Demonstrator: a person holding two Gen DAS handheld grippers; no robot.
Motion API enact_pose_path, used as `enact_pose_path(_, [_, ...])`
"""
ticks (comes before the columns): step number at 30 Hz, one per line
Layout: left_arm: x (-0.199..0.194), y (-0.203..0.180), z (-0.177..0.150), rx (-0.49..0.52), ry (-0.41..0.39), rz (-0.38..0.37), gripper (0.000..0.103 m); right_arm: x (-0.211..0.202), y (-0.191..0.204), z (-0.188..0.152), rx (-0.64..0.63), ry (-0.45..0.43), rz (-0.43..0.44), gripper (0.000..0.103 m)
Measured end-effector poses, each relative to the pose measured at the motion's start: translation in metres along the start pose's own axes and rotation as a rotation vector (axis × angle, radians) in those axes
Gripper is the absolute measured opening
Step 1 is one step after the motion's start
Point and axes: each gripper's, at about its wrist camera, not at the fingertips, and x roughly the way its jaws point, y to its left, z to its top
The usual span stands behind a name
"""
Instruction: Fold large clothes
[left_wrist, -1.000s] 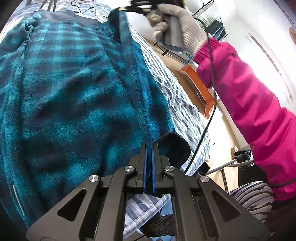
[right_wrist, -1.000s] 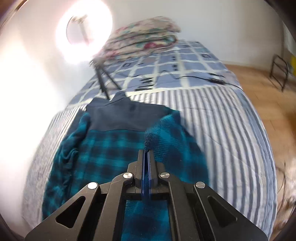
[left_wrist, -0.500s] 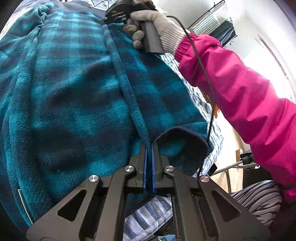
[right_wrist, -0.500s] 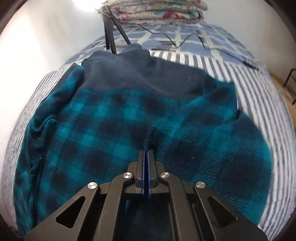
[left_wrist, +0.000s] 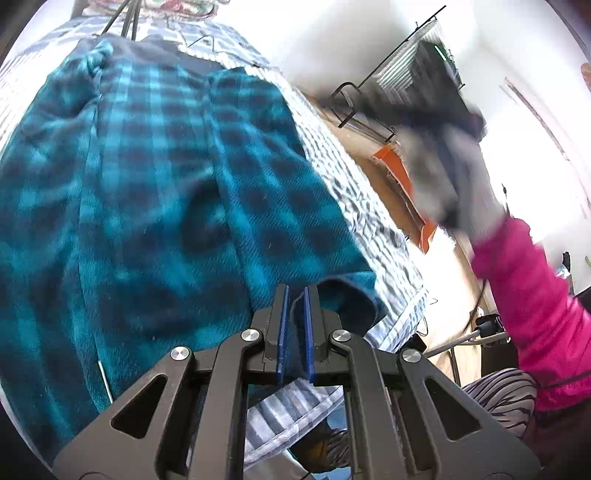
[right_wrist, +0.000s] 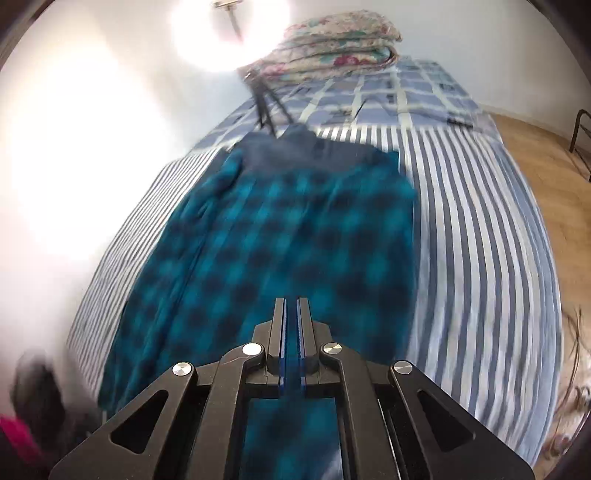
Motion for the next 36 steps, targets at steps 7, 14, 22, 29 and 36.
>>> enact_pose_path(7, [0.028,-0.016,0.014,0.036,0.027,0.017,0.004,-0.009,0.014,-0.103,-0.001,0.129,0.114,0.004])
enact_pose_path(14, [0.063,-0.014,0.015,0.030,0.092,0.038,0.004,0.006,0.039,-0.143,-0.143,0.245,0.115,0.003])
enact_pose_path(22, [0.082,-0.053,-0.028,0.178,0.193,0.033,0.004,-0.015,0.023,-0.165,-0.129,0.243,0.098,0.004])
enact_pose_path(29, [0.094,-0.049,-0.049,0.188,0.170,0.087,0.004,-0.015,-0.008,-0.167,0.073,0.179,0.128,0.035])
enact_pose_path(36, [0.067,-0.067,-0.046,0.182,0.118,0.101,0.009,-0.001,-0.021,-0.180,0.201,0.195,0.208,0.035])
